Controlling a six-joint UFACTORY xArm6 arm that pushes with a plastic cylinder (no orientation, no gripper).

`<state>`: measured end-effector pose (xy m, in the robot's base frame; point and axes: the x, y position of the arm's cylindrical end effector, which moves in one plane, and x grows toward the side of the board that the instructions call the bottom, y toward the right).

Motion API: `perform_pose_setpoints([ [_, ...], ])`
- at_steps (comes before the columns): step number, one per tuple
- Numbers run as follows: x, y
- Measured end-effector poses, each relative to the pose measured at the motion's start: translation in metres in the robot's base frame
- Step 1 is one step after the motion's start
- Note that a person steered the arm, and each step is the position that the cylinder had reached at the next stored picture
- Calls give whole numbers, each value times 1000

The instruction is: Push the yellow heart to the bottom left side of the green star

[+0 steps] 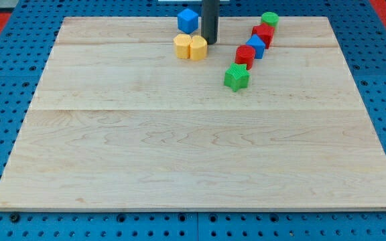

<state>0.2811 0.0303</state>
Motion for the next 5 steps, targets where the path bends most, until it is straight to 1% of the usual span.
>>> perform_pose_setpoints([
  [1, 37, -5],
  [2, -10, -8],
  [3, -38, -20],
  [4, -7, -36],
  [5, 41, -36],
])
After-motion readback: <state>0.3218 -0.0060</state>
